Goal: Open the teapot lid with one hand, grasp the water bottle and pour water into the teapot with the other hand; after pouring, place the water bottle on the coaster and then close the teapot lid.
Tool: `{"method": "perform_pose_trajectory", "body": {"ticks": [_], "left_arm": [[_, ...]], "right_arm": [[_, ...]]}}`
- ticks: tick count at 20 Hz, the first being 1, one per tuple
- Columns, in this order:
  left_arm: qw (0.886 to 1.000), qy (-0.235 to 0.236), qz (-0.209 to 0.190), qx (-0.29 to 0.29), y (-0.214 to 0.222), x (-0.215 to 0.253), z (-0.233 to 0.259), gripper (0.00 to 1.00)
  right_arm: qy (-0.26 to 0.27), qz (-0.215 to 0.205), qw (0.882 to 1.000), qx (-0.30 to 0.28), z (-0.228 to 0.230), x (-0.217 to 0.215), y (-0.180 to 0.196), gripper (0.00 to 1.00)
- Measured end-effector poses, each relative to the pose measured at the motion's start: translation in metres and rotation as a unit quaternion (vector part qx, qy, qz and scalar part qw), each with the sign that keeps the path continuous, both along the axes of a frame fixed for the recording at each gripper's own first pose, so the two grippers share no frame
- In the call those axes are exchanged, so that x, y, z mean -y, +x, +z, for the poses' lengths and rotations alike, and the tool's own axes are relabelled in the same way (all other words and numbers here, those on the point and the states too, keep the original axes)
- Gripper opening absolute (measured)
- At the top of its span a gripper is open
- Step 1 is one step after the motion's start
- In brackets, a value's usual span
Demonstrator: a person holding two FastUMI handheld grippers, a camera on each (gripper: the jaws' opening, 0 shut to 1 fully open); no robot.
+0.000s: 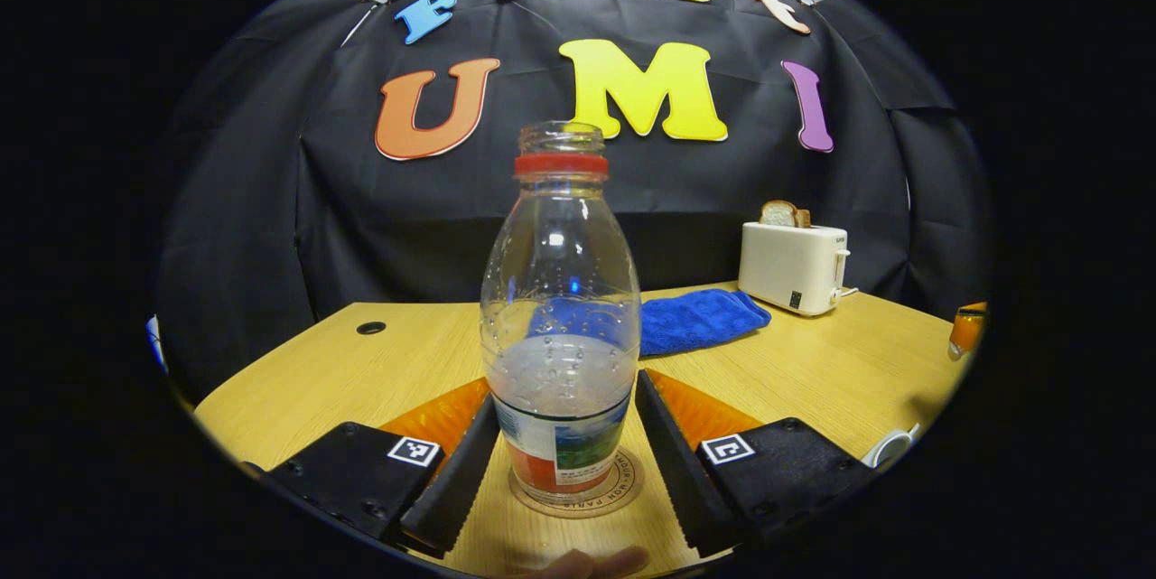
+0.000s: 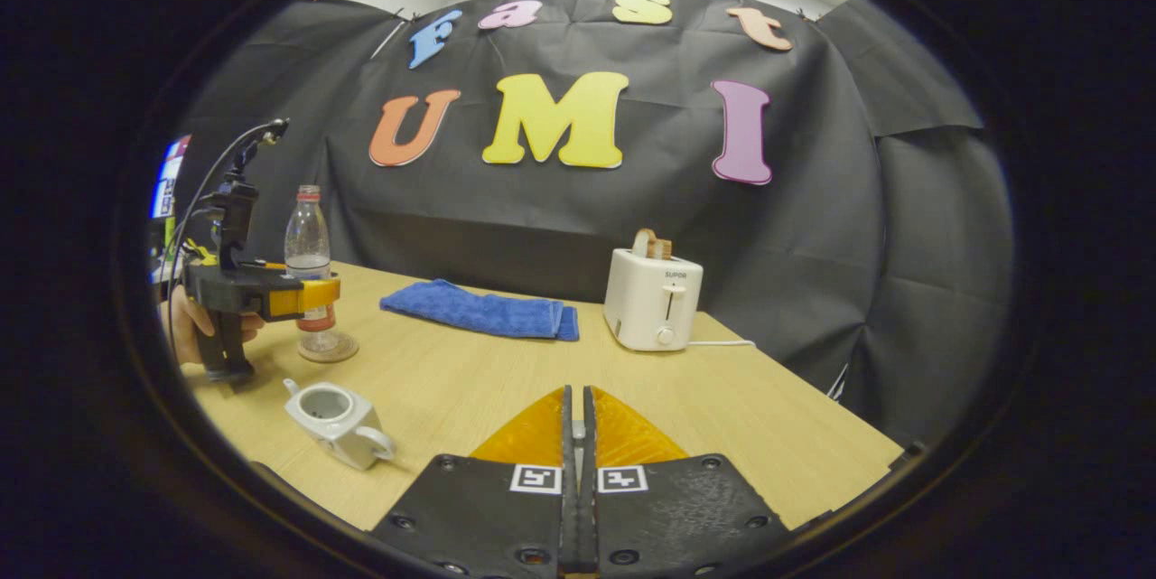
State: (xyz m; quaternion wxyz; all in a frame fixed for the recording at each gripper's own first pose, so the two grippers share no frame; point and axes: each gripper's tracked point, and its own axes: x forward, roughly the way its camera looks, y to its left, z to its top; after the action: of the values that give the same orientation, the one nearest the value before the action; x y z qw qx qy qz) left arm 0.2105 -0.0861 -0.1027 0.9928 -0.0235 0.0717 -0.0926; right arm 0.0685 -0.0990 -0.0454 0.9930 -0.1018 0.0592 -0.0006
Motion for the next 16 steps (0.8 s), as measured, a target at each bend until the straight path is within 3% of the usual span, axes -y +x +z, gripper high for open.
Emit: {"method": "perform_pose_trajectory", "body": {"ticks": [5, 16], "left_arm": [[1.0, -0.013, 0.014, -0.001, -0.006, -0.006, -0.003, 0.99], [0.999, -0.009, 0.037, 0.008, -0.053, -0.028, -0.008, 0.99]], "right_arm": [[-0.008, 0.007, 1.0, 0.003, 0.001, -0.01, -0.002, 0.0], [-0.028, 0.03, 0.999, 0.022, 0.017, -0.033, -0.019, 0.0]]}}
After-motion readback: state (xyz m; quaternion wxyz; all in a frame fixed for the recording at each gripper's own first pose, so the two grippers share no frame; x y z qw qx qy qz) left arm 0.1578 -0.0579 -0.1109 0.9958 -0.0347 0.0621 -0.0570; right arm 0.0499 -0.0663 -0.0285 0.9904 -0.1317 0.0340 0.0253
